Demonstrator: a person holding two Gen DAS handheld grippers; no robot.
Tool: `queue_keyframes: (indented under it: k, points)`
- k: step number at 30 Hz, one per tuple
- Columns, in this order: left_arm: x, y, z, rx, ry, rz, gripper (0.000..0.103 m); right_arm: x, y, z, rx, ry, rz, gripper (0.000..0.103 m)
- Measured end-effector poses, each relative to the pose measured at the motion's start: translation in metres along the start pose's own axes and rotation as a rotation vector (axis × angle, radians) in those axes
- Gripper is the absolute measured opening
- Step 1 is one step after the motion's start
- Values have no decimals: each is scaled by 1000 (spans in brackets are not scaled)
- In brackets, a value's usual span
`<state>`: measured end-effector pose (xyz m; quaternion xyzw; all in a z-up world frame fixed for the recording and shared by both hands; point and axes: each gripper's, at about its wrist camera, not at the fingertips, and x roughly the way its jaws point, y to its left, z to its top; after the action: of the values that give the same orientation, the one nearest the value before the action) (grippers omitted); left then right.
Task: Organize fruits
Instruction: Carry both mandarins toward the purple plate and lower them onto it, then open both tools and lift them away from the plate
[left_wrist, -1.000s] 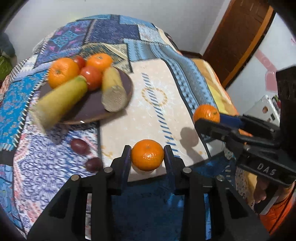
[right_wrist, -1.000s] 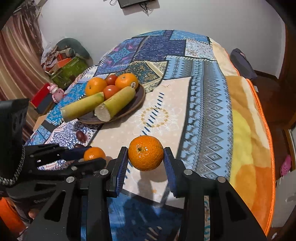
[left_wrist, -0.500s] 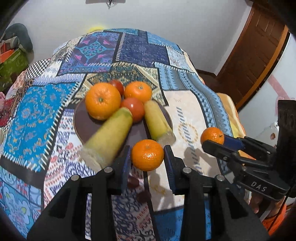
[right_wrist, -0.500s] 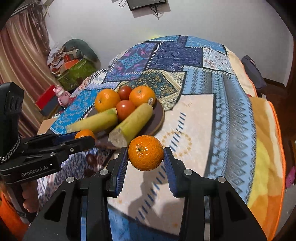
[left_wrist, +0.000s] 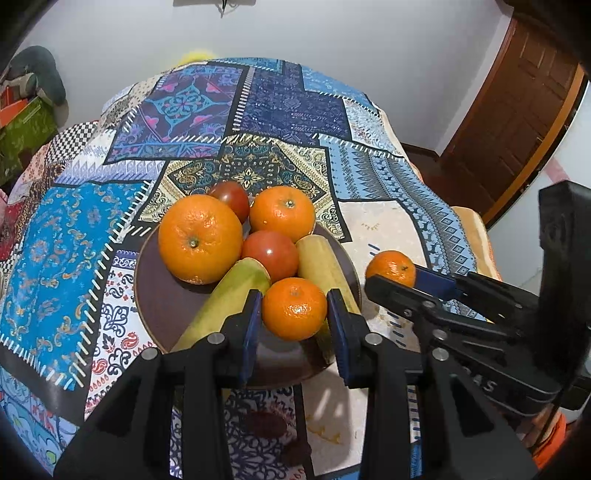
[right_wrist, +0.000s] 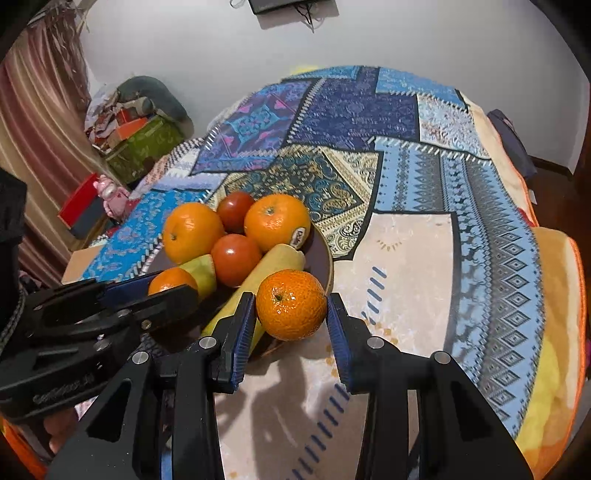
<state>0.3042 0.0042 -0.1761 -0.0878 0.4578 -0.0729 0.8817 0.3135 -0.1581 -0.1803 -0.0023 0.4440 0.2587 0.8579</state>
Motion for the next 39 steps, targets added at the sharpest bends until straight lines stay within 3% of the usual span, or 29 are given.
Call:
queue_keyframes:
  k: [20,30,39]
  points:
    - [-5,0,-2,7,-14,-16,40,11,-1,3,17,36,-8,38]
    - [-68,-6,-10,47,-109,-13,40,-36,11,0,-26,-38,-6,38]
    - [-113,6,-33,64,-144,31,43,-71,27,-15,-59,-90,-14,39]
